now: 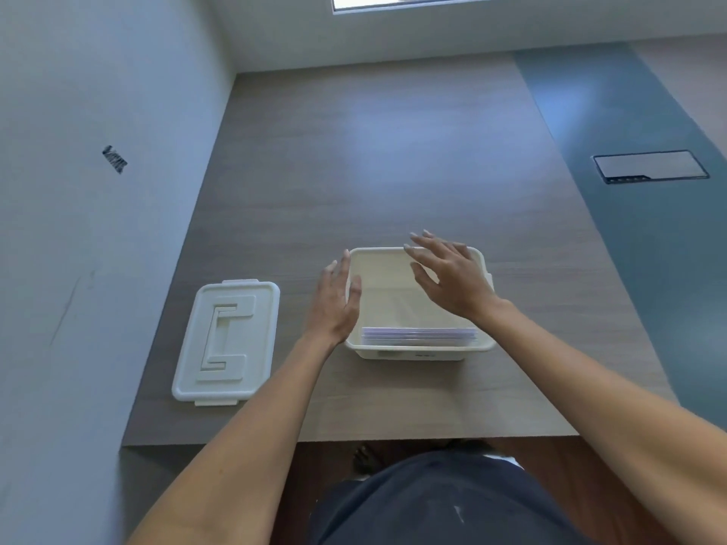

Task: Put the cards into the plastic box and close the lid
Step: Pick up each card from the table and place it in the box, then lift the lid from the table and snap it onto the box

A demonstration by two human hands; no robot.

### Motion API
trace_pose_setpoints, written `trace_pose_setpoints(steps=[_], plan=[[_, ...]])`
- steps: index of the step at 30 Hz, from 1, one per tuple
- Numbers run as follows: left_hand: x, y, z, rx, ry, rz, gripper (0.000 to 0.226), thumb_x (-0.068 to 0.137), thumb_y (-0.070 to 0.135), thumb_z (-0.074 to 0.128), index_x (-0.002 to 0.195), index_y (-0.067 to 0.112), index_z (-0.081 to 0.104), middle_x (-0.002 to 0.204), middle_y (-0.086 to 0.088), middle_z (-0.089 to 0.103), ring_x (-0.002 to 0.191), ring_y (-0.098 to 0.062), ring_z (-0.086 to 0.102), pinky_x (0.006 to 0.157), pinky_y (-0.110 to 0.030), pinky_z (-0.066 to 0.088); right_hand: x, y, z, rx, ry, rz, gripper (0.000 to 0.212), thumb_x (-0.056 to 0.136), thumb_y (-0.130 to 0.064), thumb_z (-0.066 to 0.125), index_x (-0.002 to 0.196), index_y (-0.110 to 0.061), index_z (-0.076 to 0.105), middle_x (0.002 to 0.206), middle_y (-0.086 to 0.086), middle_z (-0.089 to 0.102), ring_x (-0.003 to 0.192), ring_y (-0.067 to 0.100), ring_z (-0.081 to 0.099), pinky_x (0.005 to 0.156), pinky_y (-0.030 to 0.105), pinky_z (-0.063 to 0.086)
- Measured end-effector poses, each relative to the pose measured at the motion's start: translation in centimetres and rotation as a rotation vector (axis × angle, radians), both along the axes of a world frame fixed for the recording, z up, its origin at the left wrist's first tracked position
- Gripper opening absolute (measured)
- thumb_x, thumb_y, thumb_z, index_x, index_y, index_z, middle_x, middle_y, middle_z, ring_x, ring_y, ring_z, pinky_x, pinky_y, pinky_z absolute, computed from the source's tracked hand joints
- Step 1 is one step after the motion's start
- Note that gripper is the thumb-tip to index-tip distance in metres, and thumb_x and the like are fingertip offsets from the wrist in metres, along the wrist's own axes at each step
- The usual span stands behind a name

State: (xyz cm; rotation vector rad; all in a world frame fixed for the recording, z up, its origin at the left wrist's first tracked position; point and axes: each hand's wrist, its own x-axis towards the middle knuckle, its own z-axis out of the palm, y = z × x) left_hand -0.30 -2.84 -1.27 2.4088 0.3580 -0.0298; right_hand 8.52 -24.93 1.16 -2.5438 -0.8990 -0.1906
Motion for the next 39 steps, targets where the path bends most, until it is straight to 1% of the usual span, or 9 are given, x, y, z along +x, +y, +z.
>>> trace_pose_setpoints(steps=[3, 7, 12, 17, 20, 23, 30, 35, 39], plan=[[-0.8, 1.0, 0.9, 0.237, 0.021, -0.022, 0.061, 0.103, 0.055, 0.021, 0.160, 0.035, 0.010, 0.167, -0.008, 0.010, 0.154, -0.026, 0.005, 0.122, -0.044, 0.014, 1.3, 2.5, 0.3, -0.103, 0.043, 0.061, 0.045, 0.102, -0.035, 0.043, 0.143, -0.017, 0.051, 0.157, 0.008, 0.040, 0.148, 0.026, 0.032, 0.114, 0.042, 0.028], [-3.2, 3.7, 1.4, 0.411, 0.037, 0.067, 0.065, 0.102, 0.059, 0.014, 0.160, 0.033, 0.003, 0.168, -0.006, 0.000, 0.155, -0.025, -0.005, 0.125, -0.042, 0.004, 2.3, 6.0, 0.4, -0.199, 0.072, 0.167, 0.057, 0.102, -0.043, 0.025, 0.146, -0.015, 0.047, 0.158, 0.006, 0.037, 0.150, 0.026, 0.027, 0.118, 0.044, 0.026], [-7.8, 8.1, 0.9, 0.453, 0.149, 0.222, 0.066, 0.101, 0.059, 0.013, 0.160, 0.034, -0.002, 0.168, -0.006, -0.006, 0.154, -0.026, -0.010, 0.125, -0.042, -0.001, 2.3, 10.9, 0.4, -0.277, 0.099, 0.304, 0.066, 0.100, -0.052, 0.013, 0.151, -0.018, 0.037, 0.163, 0.005, 0.026, 0.153, 0.024, 0.018, 0.122, 0.044, 0.020], [-11.5, 11.7, 0.9, 0.504, 0.205, 0.335, 0.068, 0.100, 0.057, 0.012, 0.160, 0.028, -0.003, 0.168, -0.009, -0.006, 0.154, -0.030, -0.009, 0.125, -0.044, 0.001, 1.7, 16.6, 0.2, -0.303, 0.086, 0.428, 0.058, 0.104, -0.048, 0.023, 0.154, -0.019, 0.032, 0.164, 0.005, 0.022, 0.153, 0.023, 0.016, 0.122, 0.042, 0.016], [-13.5, 13.2, 0.8, 0.498, 0.234, 0.408, 0.067, 0.102, 0.056, 0.014, 0.160, 0.027, -0.006, 0.167, -0.010, -0.007, 0.154, -0.030, -0.009, 0.125, -0.044, -0.001, 1.0, 20.0, 0.0, -0.326, 0.125, 0.488, 0.056, 0.105, -0.044, 0.028, 0.153, -0.017, 0.033, 0.162, 0.006, 0.028, 0.149, 0.023, 0.028, 0.118, 0.040, 0.024], [-15.7, 14.3, 0.5, 0.422, 0.256, 0.515, 0.069, 0.102, 0.058, 0.014, 0.159, 0.028, -0.009, 0.167, -0.009, -0.011, 0.154, -0.027, -0.012, 0.124, -0.043, -0.004, 0.2, 23.1, -0.7, -0.381, 0.152, 0.574, 0.056, 0.105, -0.044, 0.027, 0.152, -0.014, 0.033, 0.160, 0.009, 0.033, 0.143, 0.025, 0.040, 0.115, 0.042, 0.031], [-19.7, 14.9, -1.5, 0.181, 0.368, 0.713, 0.071, 0.103, 0.056, 0.018, 0.159, 0.025, -0.011, 0.167, -0.011, -0.013, 0.154, -0.029, -0.010, 0.124, -0.046, 0.005, -2.1, 28.7, -4.1, -0.535, 0.246, 0.622, 0.057, 0.105, -0.043, 0.030, 0.153, -0.013, 0.025, 0.164, 0.012, 0.021, 0.147, 0.029, 0.031, 0.115, 0.044, 0.028], [-20.9, 13.6, -3.4, -0.245, 0.346, 0.799, 0.072, 0.105, 0.046, 0.030, 0.158, 0.029, -0.015, 0.166, -0.009, -0.015, 0.154, -0.027, -0.006, 0.121, -0.046, 0.011, -2.3, 31.2, -6.8, -0.547, 0.405, 0.532, 0.067, 0.101, -0.046, 0.039, 0.155, -0.014, 0.017, 0.165, 0.014, 0.014, 0.146, 0.037, 0.028, 0.116, 0.051, 0.028], [-20.3, 12.2, -4.0, -0.447, 0.258, 0.893, 0.078, 0.104, 0.034, 0.043, 0.158, 0.029, -0.013, 0.168, -0.003, -0.004, 0.154, -0.021, 0.005, 0.120, -0.038, 0.015, -2.2, 32.7, -7.0, -0.472, 0.510, 0.411, 0.079, 0.097, -0.052, 0.045, 0.157, -0.016, 0.010, 0.162, 0.011, 0.026, 0.145, 0.037, 0.026, 0.115, 0.056, 0.026]])
